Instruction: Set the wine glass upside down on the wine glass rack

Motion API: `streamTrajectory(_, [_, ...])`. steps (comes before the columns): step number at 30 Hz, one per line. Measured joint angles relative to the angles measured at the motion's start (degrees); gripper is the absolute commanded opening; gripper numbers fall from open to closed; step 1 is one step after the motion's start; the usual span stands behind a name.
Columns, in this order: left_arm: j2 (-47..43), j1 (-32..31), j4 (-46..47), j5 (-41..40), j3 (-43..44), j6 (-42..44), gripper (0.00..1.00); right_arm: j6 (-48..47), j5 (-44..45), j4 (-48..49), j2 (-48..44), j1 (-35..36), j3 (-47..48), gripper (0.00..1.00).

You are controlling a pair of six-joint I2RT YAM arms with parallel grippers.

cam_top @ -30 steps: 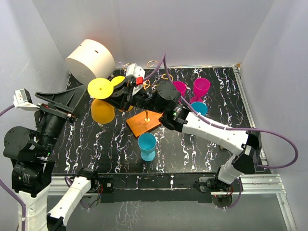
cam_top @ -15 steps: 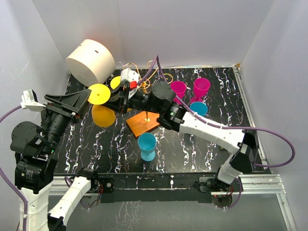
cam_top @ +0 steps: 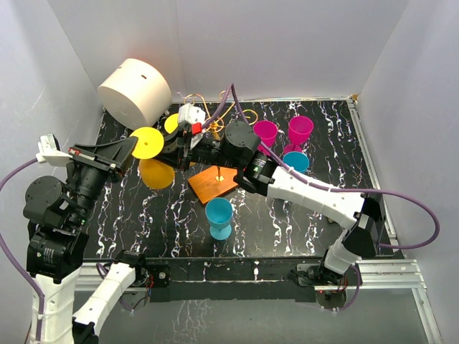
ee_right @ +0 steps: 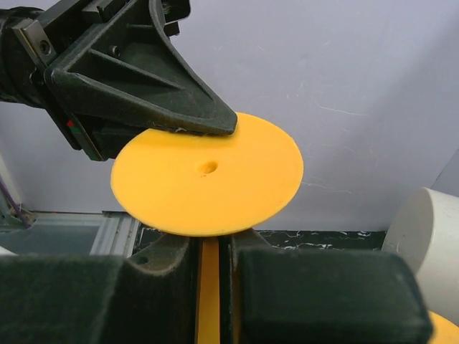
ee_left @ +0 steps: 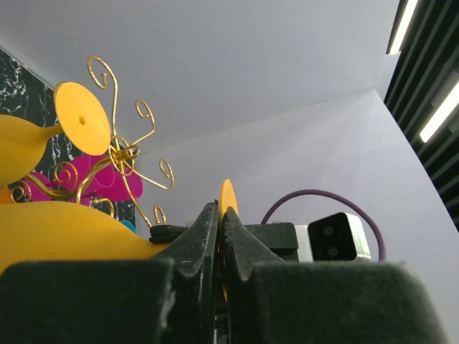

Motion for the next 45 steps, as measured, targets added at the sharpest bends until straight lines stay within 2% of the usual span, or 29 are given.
streamTrajectory(6, [0.5, 0.0, -1.3, -1.8, 0.5, 2.0, 0.0, 3.3, 3.3, -1.5, 0.1, 0.0, 0.1, 0.48])
streamTrajectory(8, [0.9, 0.0, -2.4, -3.5, 1.9, 3.7, 0.0, 5.1, 4.7, -2.4, 0.1, 0.0, 0.4, 0.57])
streamTrajectory(12, [1.2, 0.0, -4.0, -8.3, 5.8, 7.5, 0.0, 8.3, 6.1, -4.7, -0.1, 0.0, 0.5, 0.69])
streamTrajectory(19, [1.2, 0.0, -4.6, -14.3, 8.6, 13.7, 0.0, 14.6, 8.5, -7.8, -3.4, 0.0, -1.7, 0.72])
streamTrajectory(23, [5.1, -0.1, -4.9, -14.6, 12.2, 17.2, 0.0, 20.5, 12.2, -9.1, -6.6, 0.0, -1.8, 0.72])
streamTrajectory(29, [11.6, -0.1, -2.8, -14.0, 12.7, 21.2, 0.0, 27.1, 18.0, -10.2, -11.4, 0.0, -2.4, 0.72])
streamTrajectory(40, [26.8, -0.2, 2.5, -11.6, 15.9, 26.4, 0.0, 31.9, 18.5, -6.5, -25.0, 0.0, -17.0, 0.7])
streamTrajectory(45, [35.7, -0.2, 3.8, -9.2, 20.4, 28.9, 0.0, 32.7, 19.6, -5.1, -30.3, 0.0, -22.5, 0.7])
